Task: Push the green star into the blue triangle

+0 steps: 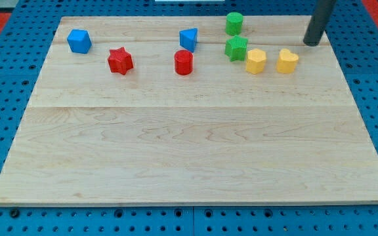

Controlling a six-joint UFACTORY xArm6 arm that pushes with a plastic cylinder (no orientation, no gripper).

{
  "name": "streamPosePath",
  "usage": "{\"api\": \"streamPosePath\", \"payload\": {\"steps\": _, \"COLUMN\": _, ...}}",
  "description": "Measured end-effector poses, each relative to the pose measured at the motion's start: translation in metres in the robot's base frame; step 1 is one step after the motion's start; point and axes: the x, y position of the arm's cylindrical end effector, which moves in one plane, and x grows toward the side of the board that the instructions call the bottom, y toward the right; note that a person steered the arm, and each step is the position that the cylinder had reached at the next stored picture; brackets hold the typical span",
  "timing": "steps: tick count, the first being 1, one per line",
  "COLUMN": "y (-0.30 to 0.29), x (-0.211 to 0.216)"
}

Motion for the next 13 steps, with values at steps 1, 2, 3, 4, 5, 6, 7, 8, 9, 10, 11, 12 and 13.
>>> {"api": "streamPosePath", "payload": {"steps": 1, "y": -0.029, "x": -0.005}}
{"api": "streamPosePath", "payload": {"steps": 2, "y": -0.051, "x": -0.004}}
{"api": "streamPosePath", "payload": {"steps": 3, "y": -0.06, "x": 0.006}}
{"api": "streamPosePath", "payload": {"steps": 4, "y": -0.086, "x": 0.008}}
{"api": "streamPosePath", "payload": {"steps": 5, "y": -0.109, "x": 0.018}}
{"api": "streamPosePath", "payload": {"steps": 6, "y": -0.14, "x": 0.022}}
{"api": "streamPosePath", "payload": {"steps": 7, "y": -0.153, "x": 0.024}}
{"api": "streamPosePath", "payload": {"steps": 8, "y": -0.153, "x": 0.042}}
{"api": "streamPosePath", "payload": {"steps": 9, "y": -0.177, "x": 0.048}}
{"api": "streamPosePath", "payload": {"steps": 10, "y": -0.188, "x": 0.044}}
{"api": "streamPosePath", "payload": {"steps": 11, "y": -0.203, "x": 0.03}}
{"api": "streamPosePath", "payload": {"steps": 12, "y": -0.25, "x": 0.007}}
{"api": "streamPosePath", "payload": {"steps": 13, "y": -0.271, "x": -0.007}}
